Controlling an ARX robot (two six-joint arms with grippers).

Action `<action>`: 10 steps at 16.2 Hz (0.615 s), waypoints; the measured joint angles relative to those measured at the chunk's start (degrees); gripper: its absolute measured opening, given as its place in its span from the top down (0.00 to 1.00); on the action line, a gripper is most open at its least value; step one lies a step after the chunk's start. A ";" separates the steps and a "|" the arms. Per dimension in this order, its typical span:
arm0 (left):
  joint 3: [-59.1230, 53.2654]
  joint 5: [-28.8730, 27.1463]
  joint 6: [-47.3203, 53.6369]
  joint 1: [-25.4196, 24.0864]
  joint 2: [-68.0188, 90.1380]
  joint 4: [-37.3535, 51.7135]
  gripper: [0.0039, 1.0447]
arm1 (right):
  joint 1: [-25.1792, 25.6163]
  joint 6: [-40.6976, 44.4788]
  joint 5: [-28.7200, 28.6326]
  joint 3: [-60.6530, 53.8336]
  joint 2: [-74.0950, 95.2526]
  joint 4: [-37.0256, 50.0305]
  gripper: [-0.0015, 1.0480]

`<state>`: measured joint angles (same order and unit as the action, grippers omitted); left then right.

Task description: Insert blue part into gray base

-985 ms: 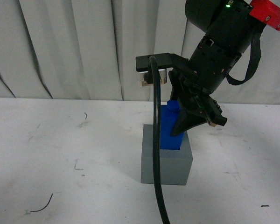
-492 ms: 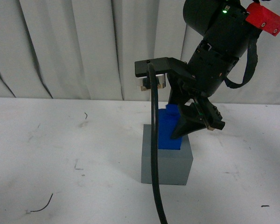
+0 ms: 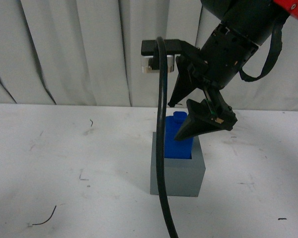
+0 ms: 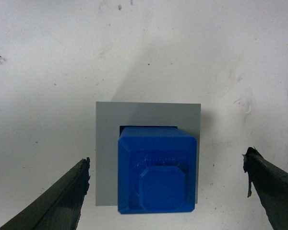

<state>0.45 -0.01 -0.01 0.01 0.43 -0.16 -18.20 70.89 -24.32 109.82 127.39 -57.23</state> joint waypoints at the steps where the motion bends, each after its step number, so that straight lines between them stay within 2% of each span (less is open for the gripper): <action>1: 0.00 0.00 0.00 0.00 0.00 0.00 0.06 | 0.24 -0.50 -0.85 -0.33 -1.11 -0.28 0.06; 3: 0.00 0.00 0.00 0.00 0.00 0.00 0.06 | 0.81 -1.73 -4.17 -1.11 -4.44 0.17 0.06; 6: 0.00 0.00 0.00 0.00 0.00 0.00 0.06 | 2.67 -4.13 -9.49 -9.25 -12.48 11.02 0.06; 7: 0.00 0.00 0.00 0.00 0.00 0.00 0.06 | 3.28 -5.57 -10.78 -14.67 -16.68 18.71 0.06; 8: 0.00 0.02 0.00 0.00 0.00 0.00 0.06 | 4.15 -9.66 -13.70 -21.31 -21.57 30.47 0.06; 10: 0.00 0.00 0.00 0.00 0.00 0.00 0.06 | 6.05 -17.62 -19.17 -30.56 -28.15 46.60 0.06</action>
<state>0.45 -0.01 -0.01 0.01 0.43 -0.16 -12.14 53.28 -43.48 79.26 99.24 -10.63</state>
